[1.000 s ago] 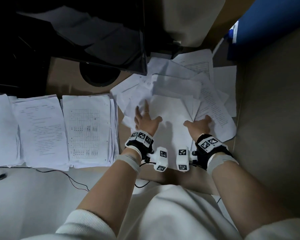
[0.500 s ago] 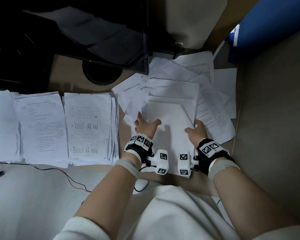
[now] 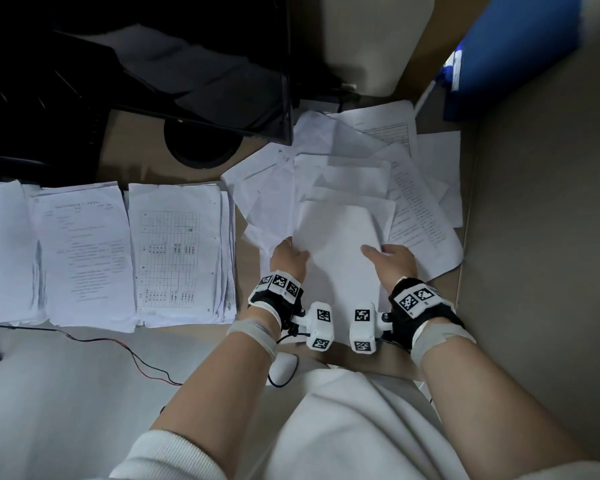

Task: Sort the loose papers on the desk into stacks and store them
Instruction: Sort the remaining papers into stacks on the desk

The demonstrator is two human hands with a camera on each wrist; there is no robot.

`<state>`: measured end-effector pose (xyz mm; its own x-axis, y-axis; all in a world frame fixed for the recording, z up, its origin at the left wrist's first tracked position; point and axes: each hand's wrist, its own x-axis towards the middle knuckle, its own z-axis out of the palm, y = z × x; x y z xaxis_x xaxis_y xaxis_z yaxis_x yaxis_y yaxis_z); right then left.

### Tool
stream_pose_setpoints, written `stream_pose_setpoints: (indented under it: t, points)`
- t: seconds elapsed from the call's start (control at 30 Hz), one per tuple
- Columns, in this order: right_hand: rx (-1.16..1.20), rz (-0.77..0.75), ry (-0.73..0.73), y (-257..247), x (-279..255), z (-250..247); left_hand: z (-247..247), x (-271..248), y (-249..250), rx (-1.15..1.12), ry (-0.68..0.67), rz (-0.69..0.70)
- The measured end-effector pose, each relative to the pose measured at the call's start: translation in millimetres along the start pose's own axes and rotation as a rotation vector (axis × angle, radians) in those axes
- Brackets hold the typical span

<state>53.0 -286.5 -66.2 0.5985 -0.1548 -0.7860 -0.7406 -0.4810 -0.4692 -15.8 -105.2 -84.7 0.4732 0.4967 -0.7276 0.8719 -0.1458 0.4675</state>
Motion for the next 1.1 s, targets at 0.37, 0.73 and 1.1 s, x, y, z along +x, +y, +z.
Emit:
stream_pose_setpoints:
  t: [0.37,0.73,1.1]
  points:
    - [0.098,-0.094,-0.157,-15,-10,-5,-7,-2,-13,-0.016,-0.009,0.073]
    - [0.329,-0.125,0.152,-11,20,3,-16,22,-14,0.056,-0.046,0.015]
    - [0.070,0.155,-0.025,-9,36,22,-7,34,14,-0.191,-0.047,0.018]
